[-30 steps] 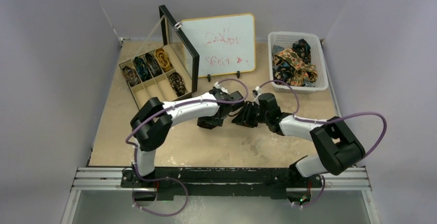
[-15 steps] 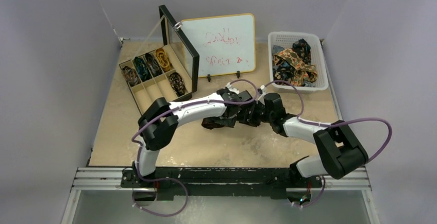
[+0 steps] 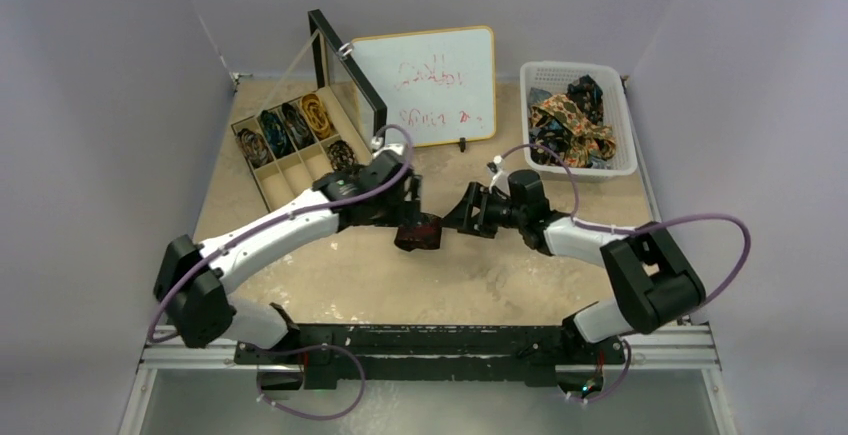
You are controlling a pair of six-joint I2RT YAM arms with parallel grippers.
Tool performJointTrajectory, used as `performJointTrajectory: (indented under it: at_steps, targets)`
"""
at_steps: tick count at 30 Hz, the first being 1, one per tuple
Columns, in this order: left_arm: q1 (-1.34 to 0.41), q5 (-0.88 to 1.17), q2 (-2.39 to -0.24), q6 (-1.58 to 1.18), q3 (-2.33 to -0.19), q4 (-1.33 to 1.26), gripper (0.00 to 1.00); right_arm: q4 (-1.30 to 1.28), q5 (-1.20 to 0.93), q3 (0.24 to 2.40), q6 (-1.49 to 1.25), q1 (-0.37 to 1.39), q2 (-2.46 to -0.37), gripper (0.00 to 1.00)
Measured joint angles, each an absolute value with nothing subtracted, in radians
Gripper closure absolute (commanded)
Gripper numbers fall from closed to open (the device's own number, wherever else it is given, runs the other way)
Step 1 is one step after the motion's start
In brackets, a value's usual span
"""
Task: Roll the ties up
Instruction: Roll the tie at the center of the board, then pick up the tie at the center of the board.
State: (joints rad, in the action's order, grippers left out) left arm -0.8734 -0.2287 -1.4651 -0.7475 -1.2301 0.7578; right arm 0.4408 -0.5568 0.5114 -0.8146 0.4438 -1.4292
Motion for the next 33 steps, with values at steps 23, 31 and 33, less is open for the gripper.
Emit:
performJointTrajectory:
  at_steps: [23,31,33]
  targets:
    - [-0.488,0.281,-1.265,-0.812,-0.581,0.081,0.22,0.44,-0.737,0.76,-0.615,0.445,-1.784,0.49]
    - [-0.478,0.354,-1.358,-0.881,-0.521,-0.146,0.23,0.471,-0.736,0.723,-0.628,0.445,-1.791,0.52]
    - [-0.478,0.379,-1.387,-0.916,-0.493,-0.215,0.23,0.491,-0.736,0.694,-0.646,0.445,-1.791,0.52]
